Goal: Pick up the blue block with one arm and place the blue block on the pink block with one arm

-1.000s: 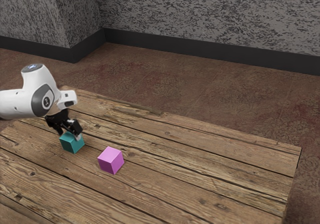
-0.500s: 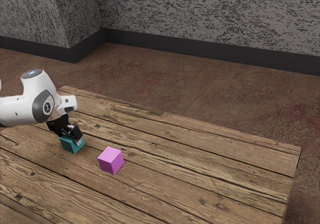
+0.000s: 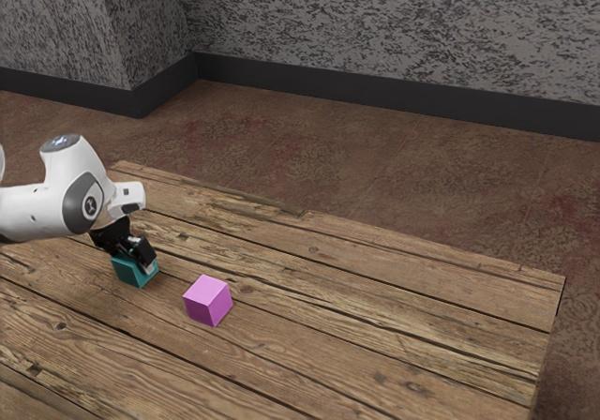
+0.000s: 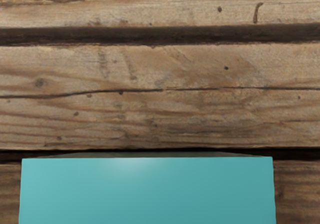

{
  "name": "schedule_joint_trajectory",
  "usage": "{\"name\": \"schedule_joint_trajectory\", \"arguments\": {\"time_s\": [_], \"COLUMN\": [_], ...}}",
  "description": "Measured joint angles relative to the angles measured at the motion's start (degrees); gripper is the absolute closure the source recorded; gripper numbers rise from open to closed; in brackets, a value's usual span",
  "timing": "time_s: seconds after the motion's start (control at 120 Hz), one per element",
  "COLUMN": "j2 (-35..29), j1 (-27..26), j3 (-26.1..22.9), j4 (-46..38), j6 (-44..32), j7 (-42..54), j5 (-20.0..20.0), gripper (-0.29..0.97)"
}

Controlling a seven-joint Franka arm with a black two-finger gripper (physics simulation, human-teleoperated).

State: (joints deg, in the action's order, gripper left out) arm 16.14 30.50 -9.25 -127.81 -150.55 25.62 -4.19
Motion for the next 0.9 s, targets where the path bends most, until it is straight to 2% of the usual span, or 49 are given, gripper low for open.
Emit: {"name": "schedule_joint_trajectory", "arguments": {"time_s": [0.108, 0.308, 0.533, 0.65, 0.9], "j2": [0.07, -0.27, -1.12, -5.2, -14.57], "j1": [0.01, -0.16, -0.17, -1.36, -8.38], "j3": [-0.04, 0.02, 0.03, 0.05, -0.1], "j4": [0.0, -0.08, -0.31, -1.13, -3.18], "j6": [-0.15, -0.13, -0.1, 0.09, 2.46], "j7": [0.18, 0.12, -0.27, -0.63, -3.73], "j5": [-0.4, -0.88, -0.78, -0.59, -0.41], "gripper": [0.0, 0.2, 0.3, 0.32, 0.31]}}
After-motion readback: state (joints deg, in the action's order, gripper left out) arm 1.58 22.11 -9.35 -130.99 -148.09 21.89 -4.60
